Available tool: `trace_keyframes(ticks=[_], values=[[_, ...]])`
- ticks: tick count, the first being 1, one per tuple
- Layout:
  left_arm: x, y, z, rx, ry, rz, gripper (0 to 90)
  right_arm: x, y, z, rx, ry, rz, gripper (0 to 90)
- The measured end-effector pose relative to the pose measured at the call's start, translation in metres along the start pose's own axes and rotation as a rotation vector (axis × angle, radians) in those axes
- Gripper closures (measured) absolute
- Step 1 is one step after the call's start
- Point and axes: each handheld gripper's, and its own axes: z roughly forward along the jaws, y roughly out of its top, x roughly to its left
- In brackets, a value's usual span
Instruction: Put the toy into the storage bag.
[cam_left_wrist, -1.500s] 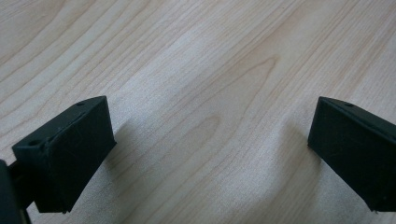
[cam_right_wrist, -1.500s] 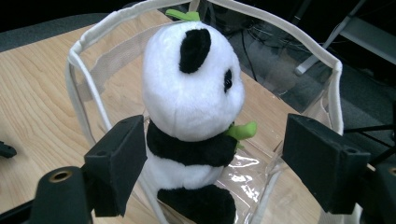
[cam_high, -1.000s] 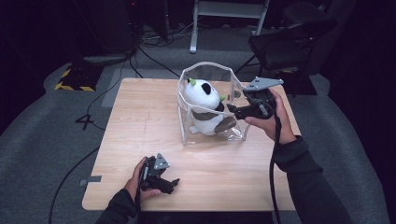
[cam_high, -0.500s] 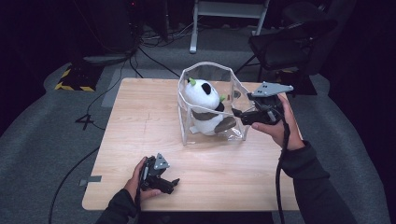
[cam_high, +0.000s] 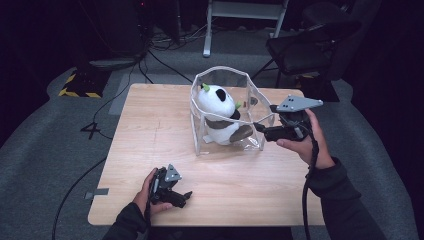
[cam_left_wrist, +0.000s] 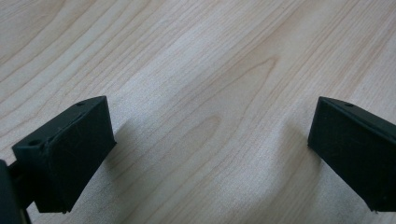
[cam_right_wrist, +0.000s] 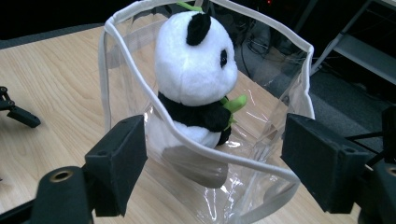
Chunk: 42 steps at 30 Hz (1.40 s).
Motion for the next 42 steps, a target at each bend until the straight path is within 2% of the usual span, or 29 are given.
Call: trace_keyframes(ticks=[16, 24, 28, 38, 42], values=[[0.000, 0.000, 0.000, 0.000, 0.000, 0.000, 0.4, 0.004, -0.018, -0.012, 0.001, -0.001, -0.027, 22.1], [0.000, 0.000, 0.000, 0.000, 0.000, 0.000, 0.4, 0.004, -0.033, -0.011, 0.029, 0.003, -0.046, 22.0], [0.000, 0.000, 0.000, 0.000, 0.000, 0.000, 0.4, 0.004, -0.040, -0.013, 0.031, 0.030, -0.035, 22.0], [0.000, 0.000, 0.000, 0.000, 0.000, 0.000, 0.4, 0.004, -0.061, -0.012, 0.061, 0.027, -0.037, 21.9], [0.000, 0.000, 0.000, 0.000, 0.000, 0.000, 0.4, 0.003, -0.071, -0.010, 0.070, 0.026, -0.023, 21.8]])
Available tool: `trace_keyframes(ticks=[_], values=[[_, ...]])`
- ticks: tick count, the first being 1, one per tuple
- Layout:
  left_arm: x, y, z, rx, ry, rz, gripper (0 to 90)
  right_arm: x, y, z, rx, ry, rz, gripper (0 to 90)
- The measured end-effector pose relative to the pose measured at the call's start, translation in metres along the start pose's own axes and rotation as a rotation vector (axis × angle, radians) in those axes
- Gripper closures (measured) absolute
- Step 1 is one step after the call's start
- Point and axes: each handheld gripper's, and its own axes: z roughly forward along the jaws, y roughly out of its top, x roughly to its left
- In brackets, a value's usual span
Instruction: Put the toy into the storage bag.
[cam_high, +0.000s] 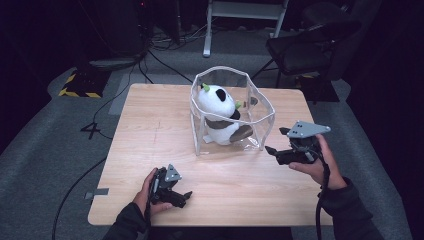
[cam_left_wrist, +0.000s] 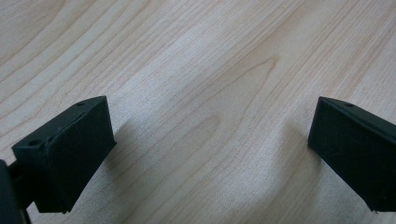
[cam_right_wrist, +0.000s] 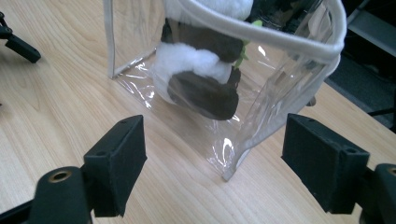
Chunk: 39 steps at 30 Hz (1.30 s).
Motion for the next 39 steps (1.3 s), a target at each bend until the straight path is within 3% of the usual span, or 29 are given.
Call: trace_keyframes(ticks=[21, 39], values=[[0.000, 0.000, 0.000, 0.000, 0.001, 0.001, 0.4, -0.001, -0.044, 0.007, 0.053, 0.000, 0.013, 21.8], [0.000, 0.000, 0.000, 0.000, 0.000, 0.000, 0.4, -0.004, -0.086, 0.018, 0.101, -0.001, 0.063, 22.2]])
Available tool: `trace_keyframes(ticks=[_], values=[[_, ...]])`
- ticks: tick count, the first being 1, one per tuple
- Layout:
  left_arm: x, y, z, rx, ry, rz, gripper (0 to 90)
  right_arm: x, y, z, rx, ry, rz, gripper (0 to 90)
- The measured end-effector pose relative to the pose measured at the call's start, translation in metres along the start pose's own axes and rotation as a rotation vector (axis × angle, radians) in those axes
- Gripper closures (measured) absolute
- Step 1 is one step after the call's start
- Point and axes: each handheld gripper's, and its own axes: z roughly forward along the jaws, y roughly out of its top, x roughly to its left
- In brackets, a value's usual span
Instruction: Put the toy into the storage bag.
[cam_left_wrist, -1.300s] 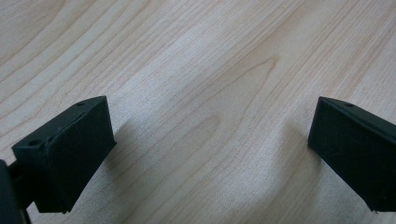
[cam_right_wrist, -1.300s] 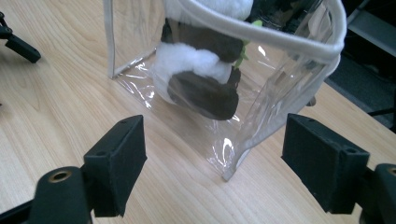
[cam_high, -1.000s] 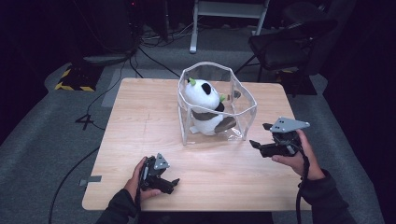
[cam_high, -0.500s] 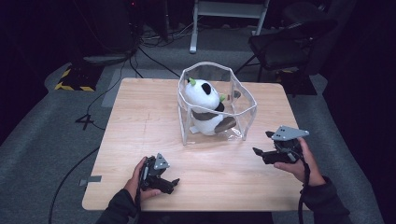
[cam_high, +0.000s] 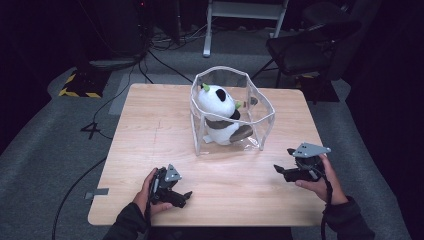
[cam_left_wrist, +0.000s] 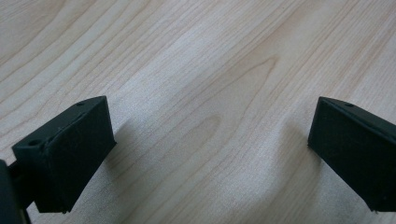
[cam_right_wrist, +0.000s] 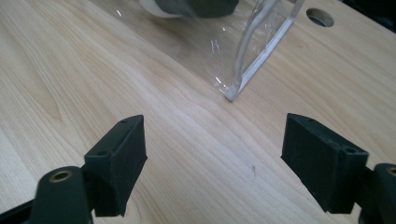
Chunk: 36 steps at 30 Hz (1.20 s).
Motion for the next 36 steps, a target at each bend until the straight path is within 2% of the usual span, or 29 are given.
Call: trace_keyframes(ticks=[6, 9, 12, 17, 24, 28, 36], values=[[0.000, 0.000, 0.000, 0.000, 0.000, 0.000, 0.4, -0.001, -0.012, 0.006, 0.027, 0.003, 0.010, 22.3], [0.000, 0.000, 0.000, 0.000, 0.000, 0.000, 0.4, -0.002, -0.017, 0.007, 0.035, -0.007, 0.014, 22.3], [0.000, 0.000, 0.000, 0.001, 0.000, 0.002, 0.4, -0.003, -0.023, 0.008, 0.025, -0.037, 0.014, 22.5], [0.000, 0.000, 0.000, 0.001, 0.000, 0.002, 0.4, -0.004, -0.033, 0.010, 0.028, -0.049, 0.012, 22.4], [0.000, 0.000, 0.000, 0.000, 0.000, 0.000, 0.4, -0.006, -0.049, 0.012, 0.022, -0.029, 0.013, 22.3], [0.000, 0.000, 0.000, -0.001, 0.000, 0.000, 0.3, -0.008, -0.058, 0.013, 0.036, -0.025, 0.018, 22.3], [0.000, 0.000, 0.000, -0.001, 0.002, 0.003, 0.3, -0.011, -0.071, 0.011, 0.036, -0.023, 0.053, 22.5]])
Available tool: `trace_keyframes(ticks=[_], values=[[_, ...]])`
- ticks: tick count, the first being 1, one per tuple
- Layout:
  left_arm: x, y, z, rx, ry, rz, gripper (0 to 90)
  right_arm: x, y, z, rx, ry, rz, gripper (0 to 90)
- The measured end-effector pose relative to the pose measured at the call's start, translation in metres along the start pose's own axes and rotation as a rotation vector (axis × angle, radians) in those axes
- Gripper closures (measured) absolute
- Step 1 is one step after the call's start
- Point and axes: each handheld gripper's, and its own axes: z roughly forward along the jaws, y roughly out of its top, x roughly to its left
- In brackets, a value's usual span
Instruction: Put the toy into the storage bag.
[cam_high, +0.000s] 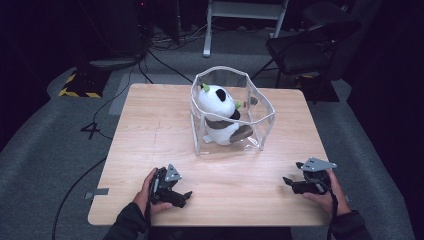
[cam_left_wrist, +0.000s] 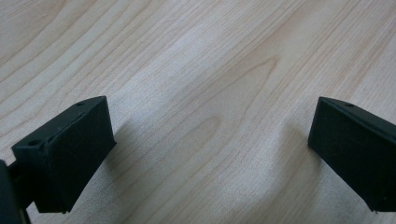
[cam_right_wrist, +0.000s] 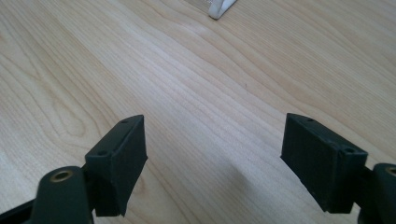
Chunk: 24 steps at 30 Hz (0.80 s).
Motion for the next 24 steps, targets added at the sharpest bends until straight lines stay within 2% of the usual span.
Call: trace_keyframes(ticks=[18, 22, 24], values=[[0.000, 0.000, 0.000, 0.002, 0.012, -0.009, 0.4, -0.008, -0.032, -0.004, -0.001, 0.013, 0.091, 22.3], [0.001, 0.000, 0.000, 0.003, 0.009, -0.012, 0.3, -0.010, -0.038, -0.005, -0.022, 0.011, 0.109, 20.4], [0.001, 0.001, 0.000, 0.004, 0.010, -0.014, 0.2, -0.012, -0.042, -0.005, -0.037, 0.022, 0.141, 19.6]])
